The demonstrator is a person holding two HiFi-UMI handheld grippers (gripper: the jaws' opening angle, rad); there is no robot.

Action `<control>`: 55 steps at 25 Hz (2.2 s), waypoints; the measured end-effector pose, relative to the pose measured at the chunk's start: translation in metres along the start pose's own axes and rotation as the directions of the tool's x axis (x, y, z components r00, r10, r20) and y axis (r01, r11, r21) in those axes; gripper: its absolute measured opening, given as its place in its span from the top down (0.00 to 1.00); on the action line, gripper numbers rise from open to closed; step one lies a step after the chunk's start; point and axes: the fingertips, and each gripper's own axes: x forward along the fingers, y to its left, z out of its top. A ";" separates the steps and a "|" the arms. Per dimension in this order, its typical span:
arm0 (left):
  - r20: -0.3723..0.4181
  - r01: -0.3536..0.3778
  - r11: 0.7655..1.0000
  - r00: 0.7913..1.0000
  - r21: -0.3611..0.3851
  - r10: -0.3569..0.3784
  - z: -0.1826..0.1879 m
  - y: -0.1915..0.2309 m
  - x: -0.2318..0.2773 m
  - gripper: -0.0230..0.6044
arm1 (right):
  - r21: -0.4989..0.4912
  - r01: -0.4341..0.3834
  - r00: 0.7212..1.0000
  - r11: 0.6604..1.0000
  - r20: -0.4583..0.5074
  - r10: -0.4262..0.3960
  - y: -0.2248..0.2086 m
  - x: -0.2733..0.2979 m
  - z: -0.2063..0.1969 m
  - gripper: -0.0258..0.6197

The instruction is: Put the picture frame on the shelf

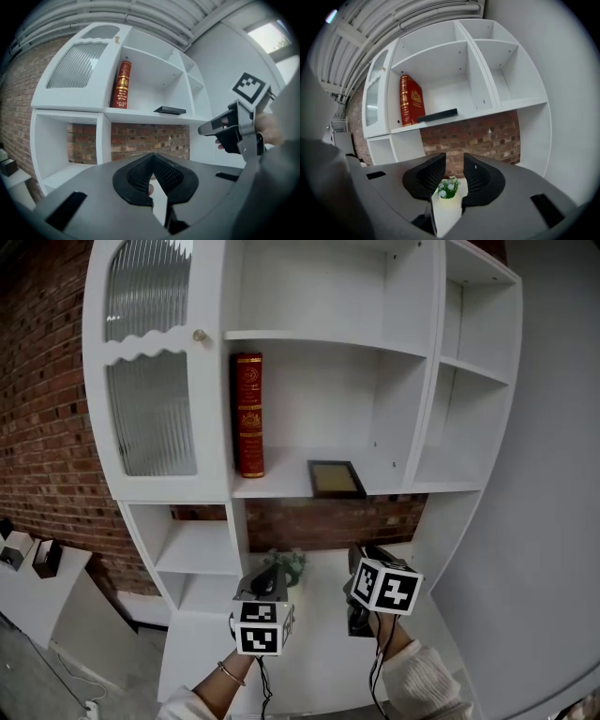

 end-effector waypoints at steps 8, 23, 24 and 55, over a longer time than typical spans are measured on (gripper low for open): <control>-0.090 -0.043 0.993 0.995 -0.111 0.033 -0.059 -0.019 -0.030 0.97 | 0.050 -0.010 0.995 0.999 -0.102 0.015 0.005 -0.018 -0.083 0.80; -0.207 -0.069 0.971 0.978 -0.231 0.020 -0.139 -0.022 -0.089 0.97 | 0.116 0.015 0.973 0.993 -0.229 0.012 0.020 -0.077 -0.206 0.91; -0.203 -0.057 0.972 0.979 -0.227 0.010 -0.138 -0.022 -0.092 0.97 | 0.102 0.022 0.974 0.995 -0.224 0.002 0.024 -0.081 -0.206 0.91; -0.185 0.047 0.980 0.979 -0.191 -0.083 -0.135 -0.016 -0.116 0.97 | 0.062 0.020 0.980 0.998 -0.199 -0.007 0.077 -0.113 -0.212 0.92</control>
